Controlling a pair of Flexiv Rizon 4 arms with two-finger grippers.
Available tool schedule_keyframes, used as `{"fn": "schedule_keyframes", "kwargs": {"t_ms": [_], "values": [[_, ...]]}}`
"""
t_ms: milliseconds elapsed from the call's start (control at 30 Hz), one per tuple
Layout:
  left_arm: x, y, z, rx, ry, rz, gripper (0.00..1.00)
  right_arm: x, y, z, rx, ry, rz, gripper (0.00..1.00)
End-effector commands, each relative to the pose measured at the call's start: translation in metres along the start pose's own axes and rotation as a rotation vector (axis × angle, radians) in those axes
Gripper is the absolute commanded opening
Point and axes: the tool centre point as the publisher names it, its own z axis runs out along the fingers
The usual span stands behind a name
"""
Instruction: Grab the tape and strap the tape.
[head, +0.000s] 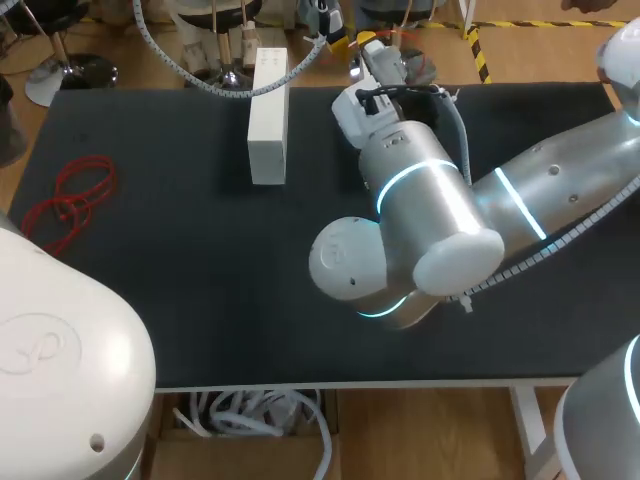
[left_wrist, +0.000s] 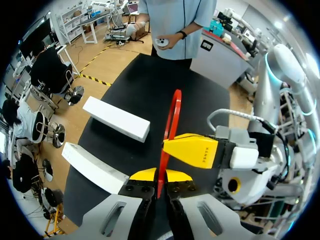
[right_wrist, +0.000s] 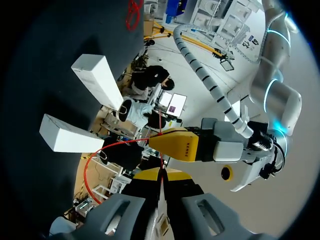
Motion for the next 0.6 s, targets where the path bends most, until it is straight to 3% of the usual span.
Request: {"fn": "schedule_keyframes", "kwargs": {"t_ms": [33,67,100,133,167,233,267,300,533,600], "values": [[0.001,-0.001,-0.001,-0.002,-0.001,-0.002,0.00,-0.003,0.003,0.000,0.008,-0.001,0.007,0.00],[0.001,-0.001,-0.001,-0.002,-0.001,-0.002,0.00,-0.004,0.002,0.000,0.006,-0.004,0.012,0.37],[0.001,-0.001,-0.001,-0.002,-0.001,-0.002,0.00,-0.004,0.000,0.000,0.004,-0.006,0.017,0.51],[0.001,-0.001,-0.001,-0.002,-0.001,-0.002,0.00,-0.004,-0.002,0.000,0.001,-0.006,0.019,0.74],[0.001,-0.001,-0.001,-0.002,-0.001,-0.002,0.00,-0.005,-0.005,0.000,-0.003,-0.006,0.023,0.85],[0.001,-0.001,-0.001,-0.002,-0.001,-0.002,0.00,-0.005,-0.011,-0.001,-0.013,-0.008,0.026,0.73],[0.001,-0.001,-0.001,-0.002,-0.001,-0.002,0.00,-0.004,-0.014,-0.003,-0.019,-0.011,0.028,0.56],[0.001,-0.001,-0.001,-0.002,-0.001,-0.002,0.00,-0.004,-0.018,-0.004,-0.027,-0.014,0.027,0.52],[0.001,-0.001,-0.001,-0.002,-0.001,-0.002,0.00,0.001,-0.052,-0.024,-0.094,-0.036,0.022,0.37],[0.001,-0.001,-0.001,-0.002,-0.001,-0.002,0.00,0.001,-0.060,-0.029,-0.108,-0.038,0.024,0.38]]}}
